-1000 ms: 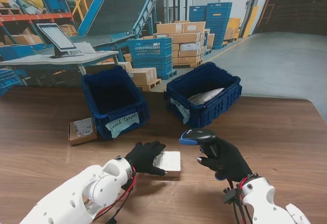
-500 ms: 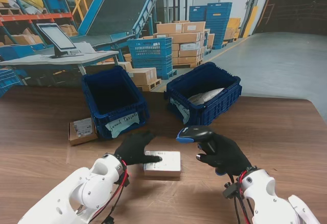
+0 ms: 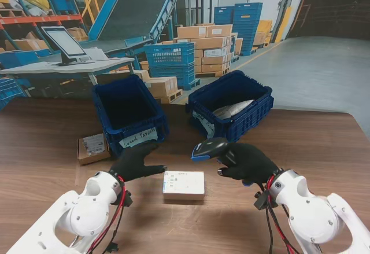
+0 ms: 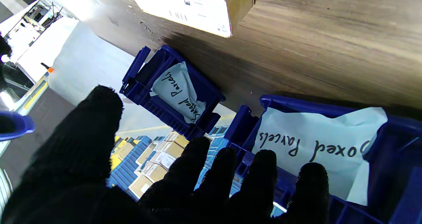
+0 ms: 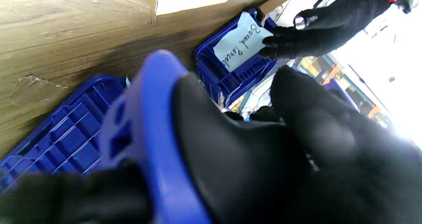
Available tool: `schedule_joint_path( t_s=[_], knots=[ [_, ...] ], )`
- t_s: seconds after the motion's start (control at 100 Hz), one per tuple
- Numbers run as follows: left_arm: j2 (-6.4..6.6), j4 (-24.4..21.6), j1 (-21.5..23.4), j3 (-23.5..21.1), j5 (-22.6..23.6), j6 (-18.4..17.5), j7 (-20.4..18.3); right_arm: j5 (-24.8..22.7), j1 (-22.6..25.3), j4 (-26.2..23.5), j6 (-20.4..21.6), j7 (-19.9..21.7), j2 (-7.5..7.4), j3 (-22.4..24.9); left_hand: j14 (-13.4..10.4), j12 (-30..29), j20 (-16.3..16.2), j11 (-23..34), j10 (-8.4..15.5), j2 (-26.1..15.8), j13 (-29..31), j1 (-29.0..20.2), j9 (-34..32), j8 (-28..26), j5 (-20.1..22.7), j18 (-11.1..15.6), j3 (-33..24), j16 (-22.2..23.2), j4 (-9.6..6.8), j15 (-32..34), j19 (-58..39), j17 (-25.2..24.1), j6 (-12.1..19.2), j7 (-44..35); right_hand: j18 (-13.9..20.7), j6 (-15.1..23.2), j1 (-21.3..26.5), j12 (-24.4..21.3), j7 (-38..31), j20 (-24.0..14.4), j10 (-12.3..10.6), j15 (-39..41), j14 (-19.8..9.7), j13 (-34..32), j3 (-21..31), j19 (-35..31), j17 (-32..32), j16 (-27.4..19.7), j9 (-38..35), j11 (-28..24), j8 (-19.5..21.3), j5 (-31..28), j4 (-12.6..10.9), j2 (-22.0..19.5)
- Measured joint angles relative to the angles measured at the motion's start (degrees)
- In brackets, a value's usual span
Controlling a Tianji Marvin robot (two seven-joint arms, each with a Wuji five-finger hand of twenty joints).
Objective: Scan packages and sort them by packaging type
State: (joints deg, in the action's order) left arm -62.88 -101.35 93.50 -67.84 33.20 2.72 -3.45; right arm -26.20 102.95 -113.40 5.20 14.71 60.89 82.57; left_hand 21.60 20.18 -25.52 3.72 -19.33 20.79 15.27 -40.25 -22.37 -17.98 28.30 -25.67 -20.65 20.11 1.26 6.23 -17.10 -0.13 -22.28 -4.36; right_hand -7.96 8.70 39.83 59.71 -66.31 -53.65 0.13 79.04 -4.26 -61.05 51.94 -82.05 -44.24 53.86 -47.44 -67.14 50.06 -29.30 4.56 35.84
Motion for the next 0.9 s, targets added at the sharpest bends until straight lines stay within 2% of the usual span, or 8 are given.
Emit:
schedule_joint_path(
  t_s=[0.36,0.64,0.7,0.9],
  knots=[
    [0.19,-0.1,2.9,-2.9,-2.9,-2.3,-0.5,-2.0,-7.4,8.7,8.4,3.7,-1.64,-5.4,0.0,0.0,0.0,0.0,-0.1,0.0,0.0,0.0,0.0,-0.4,0.0,0.0,0.0,0.0,0.0,0.0,-0.1,0.0,0.0,0.0,0.1,0.0,0.0,0.0,0.1,0.0,0.0,0.0,0.0,0.0,0.0,0.0,-0.1,0.0,0.0,0.0,0.6,0.0,0.0,0.0],
    [0.3,0.5,4.0,-3.9,-4.4,-3.5,-1.0,-3.2,-12.3,15.8,14.3,3.5,-2.15,-11.4,0.0,0.0,0.0,0.0,-0.3,0.0,0.0,0.0,0.0,-1.0,0.7,0.0,0.0,0.0,0.0,0.0,-0.6,0.0,0.0,0.0,0.1,0.0,0.0,0.0,0.1,0.0,0.0,0.0,0.0,0.0,0.0,0.0,-0.1,0.0,0.0,0.0,0.6,0.0,0.0,0.0],
    [0.33,0.6,4.1,-4.0,-4.4,-3.6,-1.2,-3.8,-13.3,17.0,14.8,3.2,-2.21,-12.8,0.0,0.0,0.0,0.0,-0.4,0.0,0.0,-1.4,0.0,-1.0,0.8,0.0,-0.1,0.0,0.0,0.0,-0.6,0.0,0.0,-0.1,0.1,0.0,0.0,0.0,0.1,0.0,0.0,0.0,0.0,0.0,0.0,0.0,-0.1,0.0,0.0,0.0,0.6,0.0,0.0,0.0],
    [0.4,0.7,4.3,-4.2,-4.8,-3.7,-1.4,-5.1,-15.9,20.3,16.0,1.2,-2.22,-16.6,0.0,0.0,0.0,0.0,-0.4,0.0,0.0,-1.4,0.0,-1.0,0.8,0.0,-0.3,0.0,-0.04,0.0,-0.6,0.0,0.0,-0.1,0.4,0.0,0.0,0.0,0.1,0.0,0.0,0.0,0.0,0.0,0.0,0.0,-0.1,0.0,0.0,0.0,0.6,0.0,0.0,0.0]
  ],
)
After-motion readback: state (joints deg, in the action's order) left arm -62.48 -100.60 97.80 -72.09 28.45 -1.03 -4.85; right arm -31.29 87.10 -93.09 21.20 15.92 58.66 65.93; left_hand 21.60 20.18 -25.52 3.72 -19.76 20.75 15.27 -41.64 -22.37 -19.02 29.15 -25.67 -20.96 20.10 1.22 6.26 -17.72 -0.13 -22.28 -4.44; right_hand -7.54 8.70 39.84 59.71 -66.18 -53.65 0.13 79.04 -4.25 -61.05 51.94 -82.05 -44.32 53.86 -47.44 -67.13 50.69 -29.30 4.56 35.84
